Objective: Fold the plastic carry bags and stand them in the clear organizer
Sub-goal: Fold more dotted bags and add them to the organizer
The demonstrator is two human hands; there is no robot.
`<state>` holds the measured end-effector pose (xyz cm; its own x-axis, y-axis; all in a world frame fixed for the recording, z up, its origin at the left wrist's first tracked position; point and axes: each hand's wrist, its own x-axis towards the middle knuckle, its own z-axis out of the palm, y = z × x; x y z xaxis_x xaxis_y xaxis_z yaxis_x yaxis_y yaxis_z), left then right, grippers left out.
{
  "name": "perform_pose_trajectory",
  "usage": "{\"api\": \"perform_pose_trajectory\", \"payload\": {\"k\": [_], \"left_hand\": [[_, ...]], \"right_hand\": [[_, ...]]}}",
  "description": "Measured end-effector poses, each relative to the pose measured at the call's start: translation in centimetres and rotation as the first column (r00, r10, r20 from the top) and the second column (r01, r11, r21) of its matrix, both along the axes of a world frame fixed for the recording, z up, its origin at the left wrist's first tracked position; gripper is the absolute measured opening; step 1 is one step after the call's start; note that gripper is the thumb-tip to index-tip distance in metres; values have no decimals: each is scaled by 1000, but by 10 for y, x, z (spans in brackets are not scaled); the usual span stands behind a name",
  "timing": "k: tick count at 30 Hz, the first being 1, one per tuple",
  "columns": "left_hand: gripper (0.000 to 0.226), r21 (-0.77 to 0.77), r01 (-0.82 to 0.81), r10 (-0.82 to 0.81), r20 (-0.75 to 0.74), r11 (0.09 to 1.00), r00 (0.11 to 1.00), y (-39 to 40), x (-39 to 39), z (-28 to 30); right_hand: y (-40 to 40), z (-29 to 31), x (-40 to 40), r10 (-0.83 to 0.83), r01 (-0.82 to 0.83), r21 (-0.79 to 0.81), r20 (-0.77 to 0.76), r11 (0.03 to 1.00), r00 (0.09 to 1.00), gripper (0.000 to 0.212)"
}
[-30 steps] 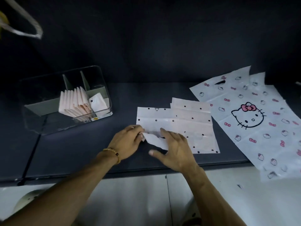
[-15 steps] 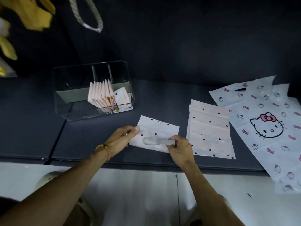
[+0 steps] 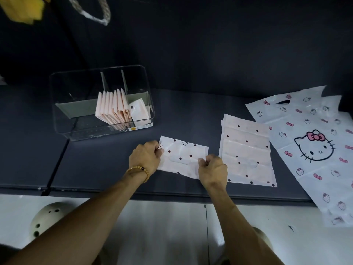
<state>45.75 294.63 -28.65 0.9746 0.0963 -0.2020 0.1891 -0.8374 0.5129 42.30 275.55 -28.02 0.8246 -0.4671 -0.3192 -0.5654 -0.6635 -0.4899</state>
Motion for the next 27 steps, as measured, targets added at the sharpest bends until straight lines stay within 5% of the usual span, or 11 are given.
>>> {"api": "perform_pose_trajectory", "payload": {"k": [11, 14, 17, 19, 21, 24, 27], "left_hand": [[30, 146, 44, -48, 24, 988, 999, -6, 16, -6], [27, 216, 22, -60, 171, 976, 983, -6, 10, 1], [29, 293, 294, -397, 404, 910, 824, -9, -5, 0], [32, 341, 511, -614, 427, 790, 664, -7, -15, -8], [37, 331, 577, -665, 385, 747, 640, -1, -20, -17], [42, 273, 588, -648, 297, 761, 701, 6, -21, -23], [43, 255, 610, -661, 258, 750, 705, 5, -20, -21]], "right_hand": [[-4, -3, 14, -32, 32, -14, -59, 999, 998, 26], [-4, -3, 15, -53, 54, 6, -71, 999, 996, 26], [-5, -4, 17, -66, 68, 23, -73, 997, 995, 25], [-6, -4, 17, -59, 60, 19, -75, 998, 995, 26], [-7, -2, 17, -40, 41, 6, -77, 999, 996, 27], [-5, 5, 12, 29, -36, -153, -46, 988, 999, 24], [4, 7, 0, 291, -201, -424, 159, 883, 944, 29]]}}
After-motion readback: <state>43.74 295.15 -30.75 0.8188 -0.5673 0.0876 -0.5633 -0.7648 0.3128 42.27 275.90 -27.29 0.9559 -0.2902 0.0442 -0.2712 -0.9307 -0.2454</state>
